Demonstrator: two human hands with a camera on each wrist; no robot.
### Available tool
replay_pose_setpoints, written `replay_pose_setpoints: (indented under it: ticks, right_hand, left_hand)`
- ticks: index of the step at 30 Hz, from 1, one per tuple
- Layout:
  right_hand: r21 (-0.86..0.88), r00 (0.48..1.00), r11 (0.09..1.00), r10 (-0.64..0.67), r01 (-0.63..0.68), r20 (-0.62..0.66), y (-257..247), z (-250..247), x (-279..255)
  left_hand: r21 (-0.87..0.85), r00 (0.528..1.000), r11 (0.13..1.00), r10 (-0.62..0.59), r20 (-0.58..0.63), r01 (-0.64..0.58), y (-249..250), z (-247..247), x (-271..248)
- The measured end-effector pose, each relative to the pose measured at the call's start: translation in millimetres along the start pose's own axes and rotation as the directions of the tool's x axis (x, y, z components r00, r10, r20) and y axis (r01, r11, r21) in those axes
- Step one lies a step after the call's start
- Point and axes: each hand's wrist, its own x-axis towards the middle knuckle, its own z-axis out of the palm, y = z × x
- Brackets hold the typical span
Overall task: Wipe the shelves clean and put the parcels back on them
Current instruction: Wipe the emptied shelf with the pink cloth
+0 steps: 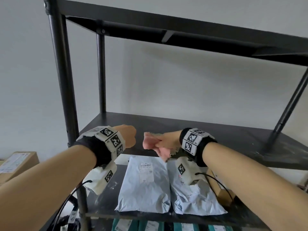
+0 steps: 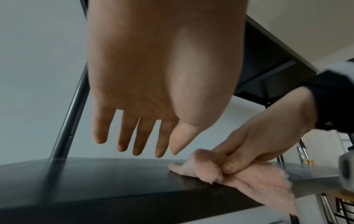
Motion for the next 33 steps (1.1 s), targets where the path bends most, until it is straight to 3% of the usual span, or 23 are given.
replay_pose_setpoints:
  ticks: [2,5,11,16,19,23,29,33]
  right_hand:
    - [0.035,0.995,0.996,0.079,-0.077,-0.065,20.2,-14.0,-11.6]
    - [-0.081,0.968,0.974,0.195,-0.209,-0.156,67.0,-27.1,-47.7]
    - [-0.027,0.954,0.992,0.109,-0.122,-0.280,105.7,-15.1,-77.1]
    - [-0.099,0.960,0.991,-0.110,0.086,-0.259,66.5,1.7,-65.0]
    - [-0.160,0.963,0.986,0.007,-0.052,-0.270,79.4,-6.1,-56.5]
    - [-0.208,0.914,0.929,0.226,-0.307,-0.338,114.5,-17.5,-81.4]
    - [-0.013,0.957,0.995,0.092,-0.100,-0.276,116.0,-10.0,-108.0]
    - [-0.083,0.953,0.975,0.182,-0.208,-0.243,106.8,-23.9,-119.5]
  left_hand:
    - [-0.040,1.000,0.999,-0.006,-0.010,0.006,6.4,0.4,9.0]
    - [-0.081,1.000,0.997,0.016,-0.009,-0.017,21.6,6.6,17.4]
    - [-0.085,0.998,0.994,0.064,-0.009,-0.064,58.5,7.8,31.2]
    - [-0.101,0.996,0.991,0.083,-0.023,-0.085,88.4,1.3,44.2]
    - [-0.112,0.990,0.984,0.138,-0.014,-0.139,105.4,1.3,52.7]
    - [-0.111,0.980,0.974,0.198,-0.018,-0.199,121.5,4.7,53.3]
    - [-0.095,0.963,0.960,0.267,0.038,-0.263,138.7,-5.0,52.0]
    - [-0.161,0.911,0.900,0.412,0.007,-0.406,170.9,-13.4,47.1]
